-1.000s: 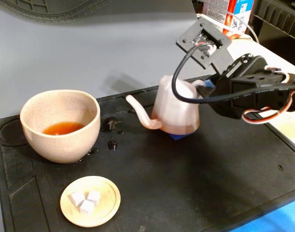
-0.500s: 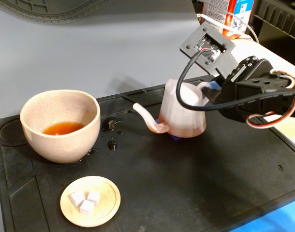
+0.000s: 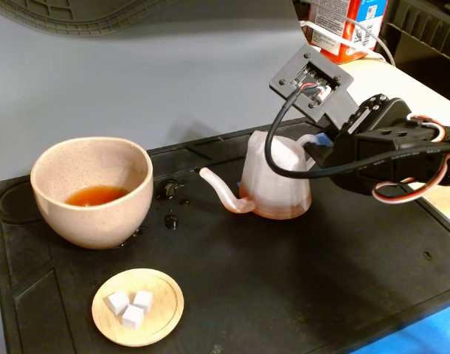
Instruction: Pick up a kettle and pour liquid into a cup.
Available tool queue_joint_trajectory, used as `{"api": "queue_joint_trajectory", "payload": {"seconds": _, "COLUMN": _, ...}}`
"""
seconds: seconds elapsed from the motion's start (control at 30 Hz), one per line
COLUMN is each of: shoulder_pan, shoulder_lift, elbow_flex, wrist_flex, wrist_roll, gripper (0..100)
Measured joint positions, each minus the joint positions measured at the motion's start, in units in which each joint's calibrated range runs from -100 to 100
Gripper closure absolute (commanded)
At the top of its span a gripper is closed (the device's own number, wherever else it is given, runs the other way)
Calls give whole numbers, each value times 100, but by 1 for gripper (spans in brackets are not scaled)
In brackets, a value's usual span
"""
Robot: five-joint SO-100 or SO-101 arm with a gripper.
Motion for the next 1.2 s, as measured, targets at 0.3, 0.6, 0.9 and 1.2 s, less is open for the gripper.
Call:
{"api": "queue_joint_trajectory", "payload": {"seconds": 0.3, "shoulder_pan": 45, "shoulder_lift": 454, "elbow_flex": -341, "wrist_flex": -53, "wrist_roll": -5, "gripper": 99}}
{"api": "queue_joint_trajectory", "payload": {"seconds": 0.6, "shoulder_pan": 45, "shoulder_lift": 745, "elbow_flex": -730, "wrist_flex": -61, "wrist_roll": -10, "gripper": 99}}
{"api": "queue_joint_trajectory", "payload": {"seconds": 0.9, "shoulder_pan": 23, "shoulder_lift": 753, "elbow_flex": -730, "wrist_flex": -228, "wrist_roll": -5, "gripper": 99}}
{"api": "queue_joint_trajectory", "payload": {"seconds": 1.2, "shoulder_pan": -30, "shoulder_lift": 762, "elbow_flex": -730, "wrist_flex": -315, "wrist_roll": 5, "gripper": 82}}
